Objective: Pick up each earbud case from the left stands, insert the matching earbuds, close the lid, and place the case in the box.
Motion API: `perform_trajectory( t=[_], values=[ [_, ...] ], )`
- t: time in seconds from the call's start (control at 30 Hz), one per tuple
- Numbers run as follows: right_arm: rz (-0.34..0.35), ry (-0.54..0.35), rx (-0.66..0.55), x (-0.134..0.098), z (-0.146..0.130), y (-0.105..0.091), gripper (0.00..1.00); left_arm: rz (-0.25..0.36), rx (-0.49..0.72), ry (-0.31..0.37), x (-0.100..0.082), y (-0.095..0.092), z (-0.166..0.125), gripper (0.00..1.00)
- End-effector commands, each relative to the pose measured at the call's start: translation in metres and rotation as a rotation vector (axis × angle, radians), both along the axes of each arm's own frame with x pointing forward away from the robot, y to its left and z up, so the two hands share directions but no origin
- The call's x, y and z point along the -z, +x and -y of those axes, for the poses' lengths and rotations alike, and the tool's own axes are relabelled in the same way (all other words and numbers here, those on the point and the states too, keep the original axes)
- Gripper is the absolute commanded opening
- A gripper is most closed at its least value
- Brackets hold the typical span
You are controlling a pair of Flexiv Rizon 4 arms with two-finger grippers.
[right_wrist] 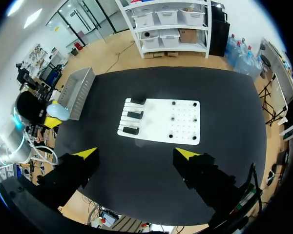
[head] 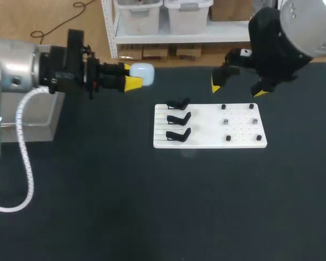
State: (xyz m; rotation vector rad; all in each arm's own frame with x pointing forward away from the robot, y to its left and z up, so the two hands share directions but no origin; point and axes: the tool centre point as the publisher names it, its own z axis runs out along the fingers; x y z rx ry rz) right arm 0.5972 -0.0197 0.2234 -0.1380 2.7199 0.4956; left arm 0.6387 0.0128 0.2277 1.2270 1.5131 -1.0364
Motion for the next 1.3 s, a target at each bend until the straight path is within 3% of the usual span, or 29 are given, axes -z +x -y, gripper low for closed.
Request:
perform_trajectory(
  t=[0.03,0.33,0.53,0.67,0.97,1.1,1.3],
  values=[
    [0.021,0.002,0.010,0.002,0.000,-0.002,1.00,0.033,-0.250,0.048,-0.016,-0.011,-0.031,0.00],
    [0.021,0.002,0.010,0.002,0.000,-0.002,1.00,0.034,-0.576,0.132,-0.015,0.021,-0.115,0.00],
    [0.021,0.002,0.010,0.002,0.000,-0.002,1.00,0.020,-0.796,0.205,0.002,0.052,-0.190,0.00],
    [0.021,0.002,0.010,0.002,0.000,-0.002,1.00,0.021,-0.859,0.295,0.017,0.076,-0.228,0.00],
    [0.021,0.002,0.010,0.002,0.000,-0.002,1.00,-0.029,-0.892,0.373,0.048,0.141,-0.286,0.00],
    [0.021,0.002,0.010,0.002,0.000,-0.002,1.00,-0.060,-0.928,0.424,0.071,0.171,-0.314,0.00],
    [0.021,0.002,0.010,0.002,0.000,-0.002,1.00,-0.119,-0.970,0.455,0.103,0.194,-0.341,0.00]
  ],
)
